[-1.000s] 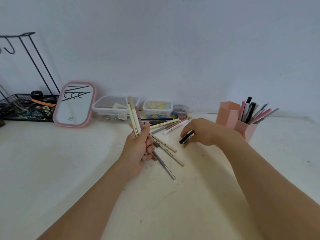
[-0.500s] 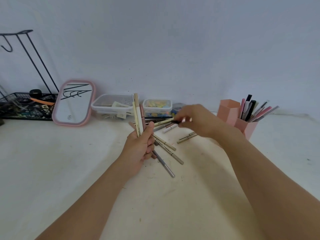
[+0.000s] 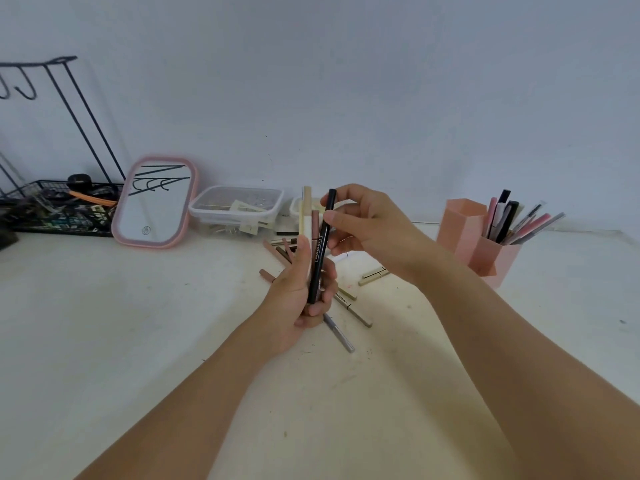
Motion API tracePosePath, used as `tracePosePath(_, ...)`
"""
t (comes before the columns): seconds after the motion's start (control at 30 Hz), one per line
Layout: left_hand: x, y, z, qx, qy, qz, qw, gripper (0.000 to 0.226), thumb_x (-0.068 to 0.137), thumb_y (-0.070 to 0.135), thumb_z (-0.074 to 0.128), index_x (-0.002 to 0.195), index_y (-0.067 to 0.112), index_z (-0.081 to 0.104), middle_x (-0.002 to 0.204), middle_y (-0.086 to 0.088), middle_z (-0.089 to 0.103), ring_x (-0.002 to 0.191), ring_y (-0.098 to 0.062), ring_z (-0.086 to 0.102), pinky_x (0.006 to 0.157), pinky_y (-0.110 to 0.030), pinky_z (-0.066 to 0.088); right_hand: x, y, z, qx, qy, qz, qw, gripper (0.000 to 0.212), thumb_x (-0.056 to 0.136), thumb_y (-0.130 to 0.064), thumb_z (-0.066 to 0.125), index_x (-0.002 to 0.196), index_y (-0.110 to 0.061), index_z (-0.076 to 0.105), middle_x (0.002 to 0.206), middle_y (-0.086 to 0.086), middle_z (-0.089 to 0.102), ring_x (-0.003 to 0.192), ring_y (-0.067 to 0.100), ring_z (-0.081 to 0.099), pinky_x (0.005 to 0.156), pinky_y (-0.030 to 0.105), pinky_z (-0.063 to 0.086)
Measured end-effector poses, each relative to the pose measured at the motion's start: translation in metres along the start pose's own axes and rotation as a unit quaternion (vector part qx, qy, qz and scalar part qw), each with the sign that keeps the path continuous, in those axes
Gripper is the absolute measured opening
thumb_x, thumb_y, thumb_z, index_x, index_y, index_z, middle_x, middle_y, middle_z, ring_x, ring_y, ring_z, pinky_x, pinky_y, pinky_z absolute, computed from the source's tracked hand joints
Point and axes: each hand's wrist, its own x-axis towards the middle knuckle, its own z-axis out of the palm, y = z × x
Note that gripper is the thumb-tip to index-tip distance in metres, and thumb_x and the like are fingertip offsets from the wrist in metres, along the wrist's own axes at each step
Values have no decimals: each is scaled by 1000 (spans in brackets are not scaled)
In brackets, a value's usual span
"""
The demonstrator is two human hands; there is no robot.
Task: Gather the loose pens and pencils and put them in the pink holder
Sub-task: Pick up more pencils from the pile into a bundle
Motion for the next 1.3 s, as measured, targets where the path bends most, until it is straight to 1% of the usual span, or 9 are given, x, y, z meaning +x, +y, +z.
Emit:
tracePosePath(0.17, -2, 0, 1, 33, 32, 6, 999, 44, 72, 51, 73, 85, 15, 52, 58, -1, 46, 38, -10, 38, 31, -16, 18, 2, 9, 7, 32, 2, 21, 999, 20, 94, -3, 67, 111, 4, 60, 77, 18, 66, 60, 20, 65, 66, 31, 62)
tracePosePath(0.37, -2, -1, -2, 30, 51, -17, 998, 20, 93, 20, 69, 94, 15, 49, 59, 2, 42, 42, -9, 36, 31, -17, 22, 5, 19, 7, -17, -1, 2, 1000, 21, 90, -9, 74, 109, -2, 67, 84, 15, 70, 67, 15, 68, 64, 24, 58)
tracePosePath(0.43, 0, -1, -2, 14, 74, -7, 997, 19, 96, 19, 67, 93, 15, 48, 58, 3, 38, 41, -8, 33, 31, -17, 21, 10, 26, -2, -57, 34, -10, 998, 21, 94, -17, 70, 114, -9, 71, 97, 13, 73, 77, 13, 68, 71, 29, 60)
tracePosePath(0.5, 4, 0, -4, -13, 113, 11, 993, 19, 98, 20, 64, 91, 15, 47, 57, 3, 38, 41, -8, 34, 30, -17, 23, 17, 38, -19, -183, 118, -36, 975, 21, 99, -23, 63, 116, -16, 71, 103, 4, 73, 85, 14, 68, 84, 37, 59)
tracePosePath(0.57, 7, 1, -10, -30, 152, 31, 987, 23, 99, 23, 62, 88, 14, 44, 57, 2, 39, 42, -8, 36, 30, -18, 26, 20, 51, -35, -325, 152, -39, 933, 25, 101, -19, 57, 123, -17, 68, 115, 0, 71, 98, 16, 66, 91, 31, 51)
tracePosePath(0.63, 9, 2, -14, -32, 173, 38, 984, 27, 99, 27, 62, 89, 12, 42, 57, 2, 41, 43, -9, 37, 32, -20, 28, 20, 69, -44, -402, 120, -19, 908, 32, 103, -14, 52, 132, -18, 63, 130, 3, 67, 116, 22, 62, 93, 27, 44)
tracePosePath(0.77, 9, 2, -13, -2, 174, 47, 984, 28, 98, 31, 63, 85, 13, 46, 54, 3, 44, 43, -10, 44, 35, -22, 31, 18, 96, -42, -472, 17, 17, 881, 42, 104, -17, 47, 146, -25, 50, 146, 5, 54, 133, 28, 47, 105, 39, 40)
tracePosePath(1.03, 11, 1, -17, -7, 181, 67, 981, 24, 96, 29, 66, 86, 13, 51, 57, 1, 40, 42, -10, 36, 32, -20, 28, 20, 103, -41, -542, -11, 17, 840, 36, 105, -22, 42, 138, -23, 56, 139, 4, 54, 126, 32, 45, 103, 48, 42)
tracePosePath(1.3, 10, 1, -14, -9, 179, 65, 982, 18, 96, 28, 66, 98, 13, 54, 58, 1, 41, 43, -11, 35, 33, -20, 28, 21, 98, -40, -538, -1, 14, 843, 23, 104, -26, 48, 119, -24, 64, 123, 0, 55, 116, 25, 45, 94, 42, 45)
